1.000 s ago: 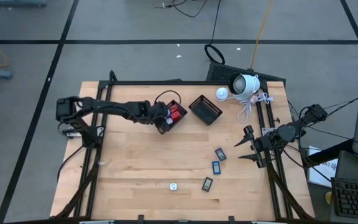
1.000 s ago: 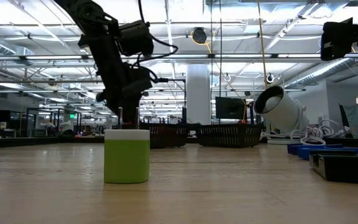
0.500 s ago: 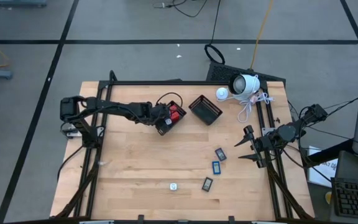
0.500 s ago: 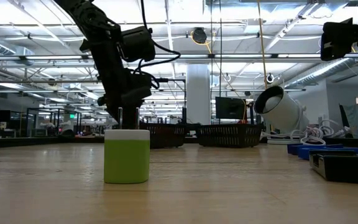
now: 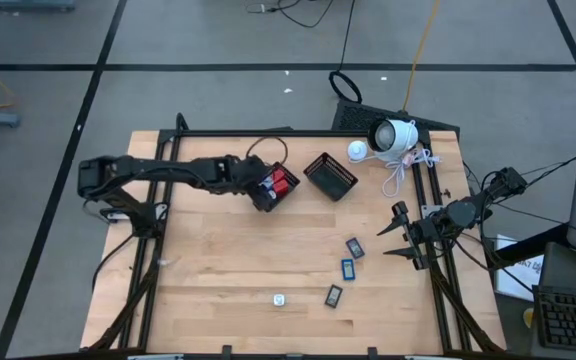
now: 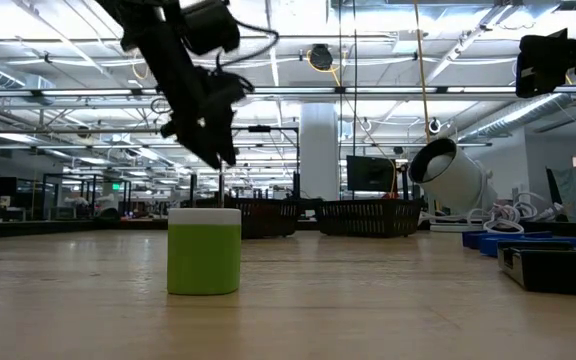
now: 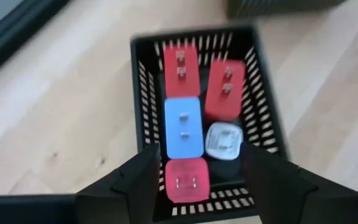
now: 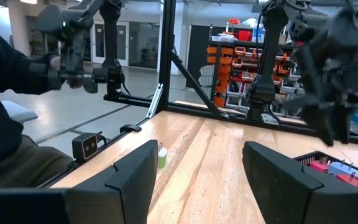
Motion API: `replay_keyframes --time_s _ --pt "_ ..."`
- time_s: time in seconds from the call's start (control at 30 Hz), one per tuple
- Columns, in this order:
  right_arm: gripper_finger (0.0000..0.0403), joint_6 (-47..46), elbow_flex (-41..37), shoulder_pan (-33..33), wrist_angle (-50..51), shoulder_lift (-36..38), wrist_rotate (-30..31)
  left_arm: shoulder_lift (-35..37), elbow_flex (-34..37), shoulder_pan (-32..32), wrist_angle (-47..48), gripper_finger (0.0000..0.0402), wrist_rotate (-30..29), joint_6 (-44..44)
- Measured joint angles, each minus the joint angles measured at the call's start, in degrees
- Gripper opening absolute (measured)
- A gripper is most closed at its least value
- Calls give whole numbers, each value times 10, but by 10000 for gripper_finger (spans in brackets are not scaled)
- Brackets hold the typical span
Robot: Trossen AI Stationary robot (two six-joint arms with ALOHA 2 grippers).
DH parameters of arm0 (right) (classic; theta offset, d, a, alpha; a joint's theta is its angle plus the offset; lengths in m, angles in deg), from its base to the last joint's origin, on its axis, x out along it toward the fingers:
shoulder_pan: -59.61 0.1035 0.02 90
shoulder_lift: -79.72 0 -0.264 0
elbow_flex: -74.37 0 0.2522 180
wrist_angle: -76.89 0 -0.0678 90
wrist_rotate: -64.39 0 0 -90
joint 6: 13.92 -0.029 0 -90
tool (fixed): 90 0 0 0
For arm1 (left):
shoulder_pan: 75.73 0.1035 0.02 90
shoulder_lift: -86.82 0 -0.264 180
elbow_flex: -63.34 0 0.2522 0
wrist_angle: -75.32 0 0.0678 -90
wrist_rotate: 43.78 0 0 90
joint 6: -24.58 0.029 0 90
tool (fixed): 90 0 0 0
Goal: Pick & Place Office items
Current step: Put the green charger adapter into the left black bin
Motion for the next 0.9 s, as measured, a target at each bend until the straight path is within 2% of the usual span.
replay_keyframes --time_s 0.13,0.23,0.3,0.37,0.57,0.73,0.9 --pt "224 0 0 0 0 0 0 41 0 -4 -22 223 -17 -35" --pt "224 0 0 0 0 0 0 46 0 -14 -66 223 -41 -109" --pt "224 0 0 0 0 0 0 45 0 -21 -93 223 6 -148" --pt "224 0 0 0 0 0 0 34 0 -32 -147 223 50 -143" --pt "224 0 0 0 0 0 0 10 0 -67 -229 223 104 -133" --pt "224 0 0 0 2 0 0 0 0 -113 -317 223 174 -102" --pt "224 0 0 0 0 0 0 -11 0 -175 -406 223 139 -34"
